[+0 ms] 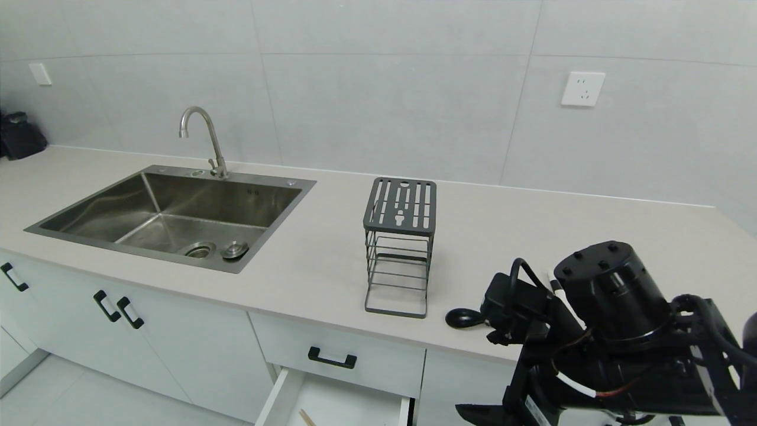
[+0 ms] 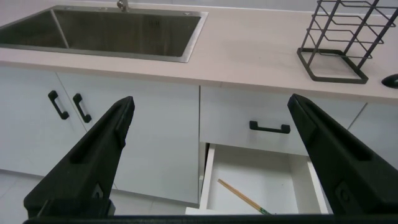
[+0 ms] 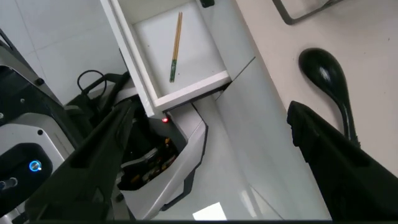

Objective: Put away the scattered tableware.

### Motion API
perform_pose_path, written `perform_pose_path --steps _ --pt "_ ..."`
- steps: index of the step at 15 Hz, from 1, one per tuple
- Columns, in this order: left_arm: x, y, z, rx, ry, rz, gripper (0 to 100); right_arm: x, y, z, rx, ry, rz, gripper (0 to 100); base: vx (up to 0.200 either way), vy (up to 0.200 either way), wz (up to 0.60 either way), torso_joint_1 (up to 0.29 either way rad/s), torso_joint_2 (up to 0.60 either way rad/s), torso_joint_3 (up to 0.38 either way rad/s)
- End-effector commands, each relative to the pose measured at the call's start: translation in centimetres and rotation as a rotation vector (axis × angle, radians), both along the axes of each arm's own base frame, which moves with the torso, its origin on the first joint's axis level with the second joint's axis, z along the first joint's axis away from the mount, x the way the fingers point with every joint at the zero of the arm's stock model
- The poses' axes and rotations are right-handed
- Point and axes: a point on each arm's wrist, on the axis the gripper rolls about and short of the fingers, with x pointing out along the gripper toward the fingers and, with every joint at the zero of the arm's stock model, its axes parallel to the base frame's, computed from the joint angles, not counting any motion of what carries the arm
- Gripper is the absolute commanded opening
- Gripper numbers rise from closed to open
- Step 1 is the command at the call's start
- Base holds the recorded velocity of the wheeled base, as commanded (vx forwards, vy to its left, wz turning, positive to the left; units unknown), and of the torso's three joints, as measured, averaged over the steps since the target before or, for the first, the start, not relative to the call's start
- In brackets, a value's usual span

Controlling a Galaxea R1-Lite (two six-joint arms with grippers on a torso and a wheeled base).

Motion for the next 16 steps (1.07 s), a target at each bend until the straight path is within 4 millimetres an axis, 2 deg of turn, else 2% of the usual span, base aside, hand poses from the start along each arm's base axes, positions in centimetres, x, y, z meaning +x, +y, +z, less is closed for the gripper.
perform_pose_path --steps 1,5,9,12,16 --pt "0.0 0.0 0.0 0.000 0.001 0.000 100 0.0 -0.2 -0.2 0.003 0.015 -0.017 100 0.000 0.000 0.00 0.000 0.00 0.000" --pt "0.0 0.0 0.0 0.000 0.001 0.000 100 -0.2 -2.7 -2.0 0.000 0.032 -0.100 100 0.000 0.000 0.00 0.000 0.00 0.000" --pt "0.0 0.0 0.0 0.000 0.001 0.000 100 0.1 -3.5 -2.4 -0.011 0.043 -0.131 100 0.000 0.000 0.00 0.000 0.00 0.000" --pt "0.0 0.0 0.0 0.000 0.001 0.000 100 2.1 -5.6 -2.8 0.009 0.022 -0.256 100 0.000 0.000 0.00 0.000 0.00 0.000" --pt "0.0 0.0 0.0 0.000 0.001 0.000 100 4.1 -6.4 -4.2 -0.034 0.009 -0.220 100 0.000 0.000 0.00 0.000 0.00 0.000"
